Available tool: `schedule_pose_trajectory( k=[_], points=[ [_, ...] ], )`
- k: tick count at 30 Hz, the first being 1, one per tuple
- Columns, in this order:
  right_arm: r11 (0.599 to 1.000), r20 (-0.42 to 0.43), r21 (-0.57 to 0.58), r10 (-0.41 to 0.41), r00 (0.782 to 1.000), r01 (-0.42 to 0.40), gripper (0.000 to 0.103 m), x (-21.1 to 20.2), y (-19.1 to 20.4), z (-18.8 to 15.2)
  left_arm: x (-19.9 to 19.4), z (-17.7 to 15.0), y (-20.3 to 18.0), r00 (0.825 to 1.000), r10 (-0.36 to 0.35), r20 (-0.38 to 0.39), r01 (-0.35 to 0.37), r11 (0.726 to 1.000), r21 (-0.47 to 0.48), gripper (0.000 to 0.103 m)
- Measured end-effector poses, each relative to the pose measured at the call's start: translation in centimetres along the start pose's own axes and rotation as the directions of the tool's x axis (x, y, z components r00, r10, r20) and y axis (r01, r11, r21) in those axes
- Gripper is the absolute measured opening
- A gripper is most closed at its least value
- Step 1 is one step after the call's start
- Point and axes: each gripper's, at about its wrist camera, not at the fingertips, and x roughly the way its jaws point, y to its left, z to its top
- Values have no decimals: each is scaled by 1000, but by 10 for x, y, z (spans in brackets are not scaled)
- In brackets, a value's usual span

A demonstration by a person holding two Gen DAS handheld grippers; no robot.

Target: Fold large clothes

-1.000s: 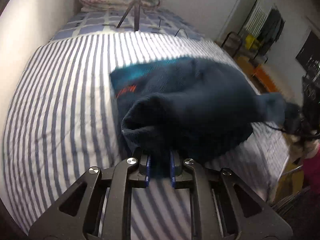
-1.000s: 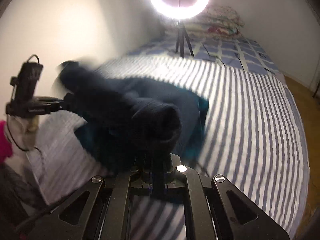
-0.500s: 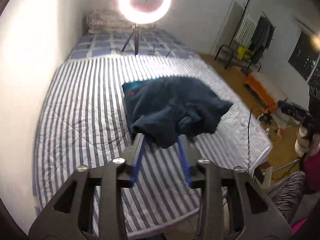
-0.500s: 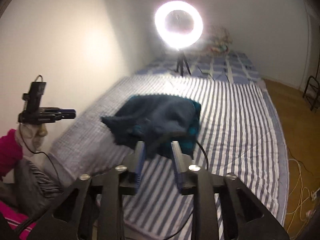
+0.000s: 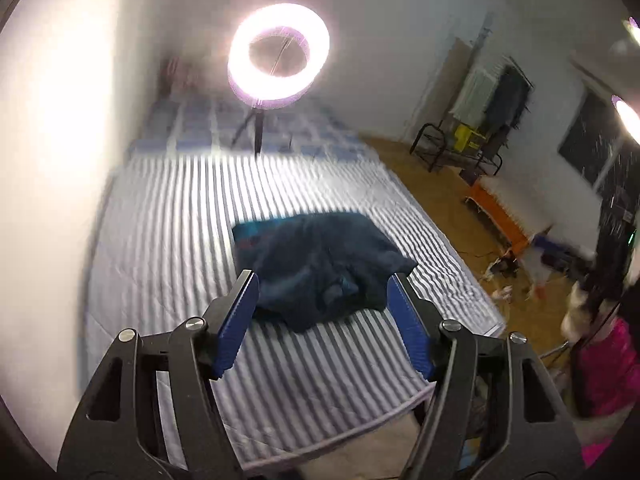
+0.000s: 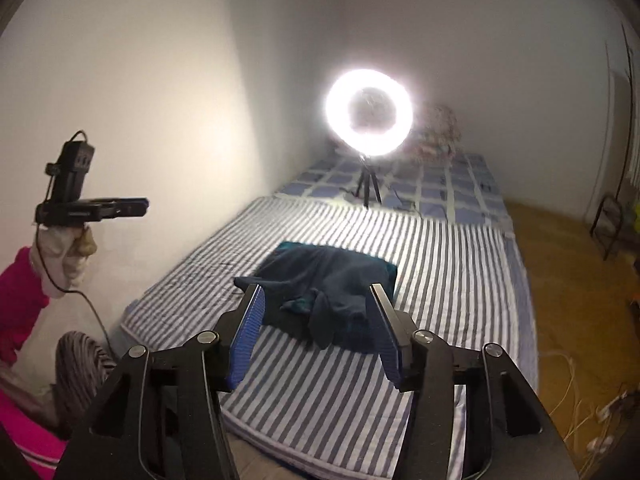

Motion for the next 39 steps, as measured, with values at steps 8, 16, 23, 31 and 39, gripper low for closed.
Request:
schedule_pose_trajectory(
  k=[8, 16, 23, 31, 39],
  points=[
    [930, -141, 357, 149, 979, -90, 53, 132, -86, -40, 130, -24, 98, 987, -79, -136, 14, 905, -424, 69],
    [727, -90, 653, 356, 930, -215, 53, 242, -153, -58, 217, -29, 135, 967, -139, -215, 0, 839, -544, 63],
    [709, -140, 662, 435, 889, -243, 6, 298, -146, -58, 240, -18, 106, 968, -142, -207, 29, 881, -471, 18],
    [839, -238, 527, 298, 924, -135, 5, 270, -149, -74, 266, -42, 96, 937, -15, -350, -103, 943, -316, 16],
    [938, -372, 344, 186, 909, -51, 12, 272, -113, -76, 210, -30, 77, 950, 124, -286, -175, 971, -163, 30]
  ],
)
